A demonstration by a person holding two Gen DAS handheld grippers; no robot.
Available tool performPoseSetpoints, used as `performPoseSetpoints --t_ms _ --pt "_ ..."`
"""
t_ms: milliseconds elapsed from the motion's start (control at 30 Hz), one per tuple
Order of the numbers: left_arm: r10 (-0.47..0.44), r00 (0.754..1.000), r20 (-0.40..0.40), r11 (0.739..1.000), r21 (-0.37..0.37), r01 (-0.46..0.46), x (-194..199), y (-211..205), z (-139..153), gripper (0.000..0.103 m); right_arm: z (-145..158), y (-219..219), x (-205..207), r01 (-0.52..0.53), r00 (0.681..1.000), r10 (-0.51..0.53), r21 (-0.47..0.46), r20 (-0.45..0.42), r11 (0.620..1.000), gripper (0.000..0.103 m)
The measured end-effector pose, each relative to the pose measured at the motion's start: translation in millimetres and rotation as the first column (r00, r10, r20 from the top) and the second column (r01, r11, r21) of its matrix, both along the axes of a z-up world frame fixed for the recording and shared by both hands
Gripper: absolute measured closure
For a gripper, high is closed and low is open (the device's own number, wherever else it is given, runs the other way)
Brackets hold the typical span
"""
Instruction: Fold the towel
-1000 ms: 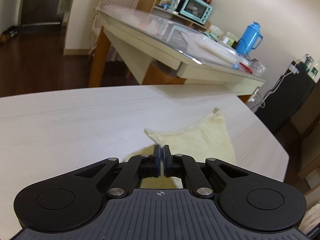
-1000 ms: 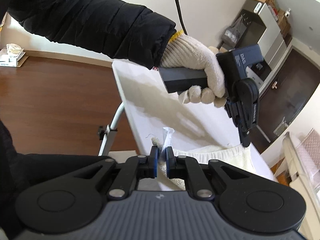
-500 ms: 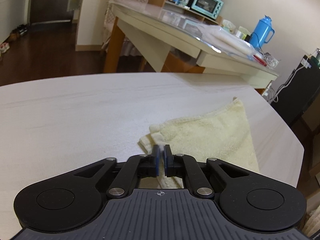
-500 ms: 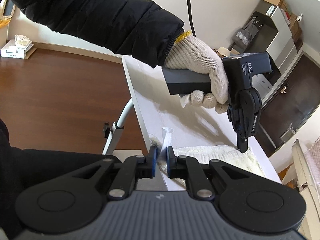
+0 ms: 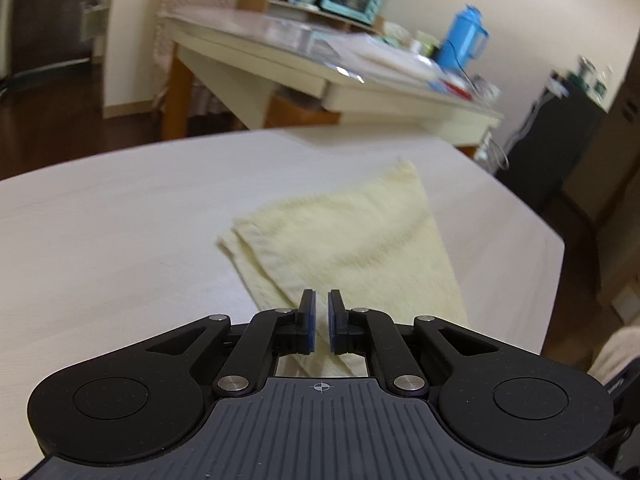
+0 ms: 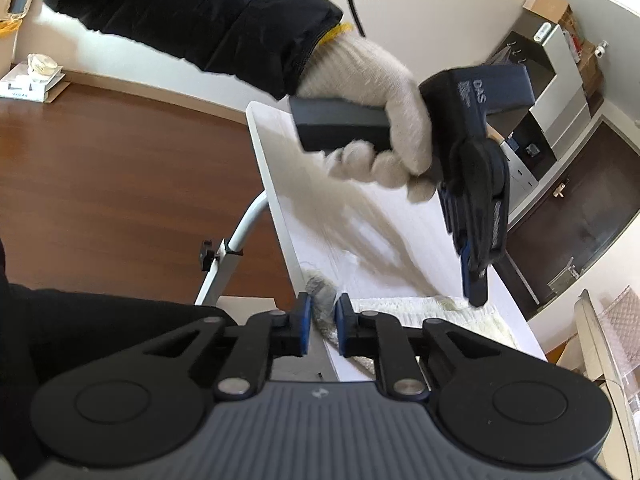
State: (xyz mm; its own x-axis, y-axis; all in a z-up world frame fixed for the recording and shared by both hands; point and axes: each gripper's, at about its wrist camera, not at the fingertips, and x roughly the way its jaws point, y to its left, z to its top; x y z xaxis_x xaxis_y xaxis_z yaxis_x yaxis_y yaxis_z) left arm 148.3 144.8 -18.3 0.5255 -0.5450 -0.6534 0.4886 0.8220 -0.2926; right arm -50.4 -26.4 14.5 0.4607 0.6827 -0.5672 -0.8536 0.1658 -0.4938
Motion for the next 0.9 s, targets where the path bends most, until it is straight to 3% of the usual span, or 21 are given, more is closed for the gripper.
performPoseSetpoints --t_ms 133,300,367,500,733,900 --pt "-0.018 1.0 0.003 0.999 0.03 0.018 -3 -4 -4 0.097 9 0 -1 -0.013 1.0 0.013 0.022 -0.011 1.0 0.095" --pt "-0.043 0.999 0.015 0.992 0.121 0.041 -13 -7 2 0.095 25 -11 4 -0.013 0.998 0.018 0.091 -0.057 0.996 0.096" --pt "-0.032 0.999 0.012 0.994 0.109 0.03 -11 -4 4 0.094 28 -14 6 -0.013 0.998 0.02 0.105 -0.065 0.994 0.096" --pt "0.028 0.999 0.025 1.0 0.012 -0.029 0 6 13 0.093 27 -16 6 -0.03 0.997 0.038 0.106 -0.071 0.994 0.096" --pt "0.037 0.999 0.02 0.992 0.117 -0.039 24 -7 2 0.093 34 -26 3 -0.058 0.989 0.077 0.147 -0.124 0.987 0.096" --pt "0.048 0.999 0.006 0.989 0.142 -0.048 24 -3 2 0.093 37 -33 9 -0.068 0.986 0.092 0.168 -0.14 0.983 0.096"
